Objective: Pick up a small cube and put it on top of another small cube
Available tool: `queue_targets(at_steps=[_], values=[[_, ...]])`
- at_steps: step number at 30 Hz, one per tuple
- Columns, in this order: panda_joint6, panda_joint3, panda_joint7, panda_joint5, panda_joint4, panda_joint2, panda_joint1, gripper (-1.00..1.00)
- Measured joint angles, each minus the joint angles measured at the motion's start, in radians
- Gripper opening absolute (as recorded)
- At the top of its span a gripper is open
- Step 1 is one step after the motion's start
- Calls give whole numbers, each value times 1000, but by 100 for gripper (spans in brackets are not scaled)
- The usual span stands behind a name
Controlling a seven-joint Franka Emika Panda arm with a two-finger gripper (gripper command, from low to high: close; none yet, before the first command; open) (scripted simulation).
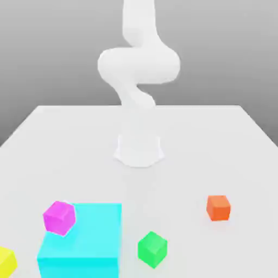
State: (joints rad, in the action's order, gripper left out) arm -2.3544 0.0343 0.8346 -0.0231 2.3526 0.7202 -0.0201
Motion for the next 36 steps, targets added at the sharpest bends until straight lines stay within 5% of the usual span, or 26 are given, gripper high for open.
queue_targets(at_steps=[12,19,27,28,36], values=[[-300,236,234,-66,279,-445,-112,0],[-472,349,464,34,438,-706,-182,0],[-691,79,715,328,417,-1002,-416,0],[-706,55,717,330,413,-1020,-439,-100],[-685,82,706,316,420,-991,-415,-100]])
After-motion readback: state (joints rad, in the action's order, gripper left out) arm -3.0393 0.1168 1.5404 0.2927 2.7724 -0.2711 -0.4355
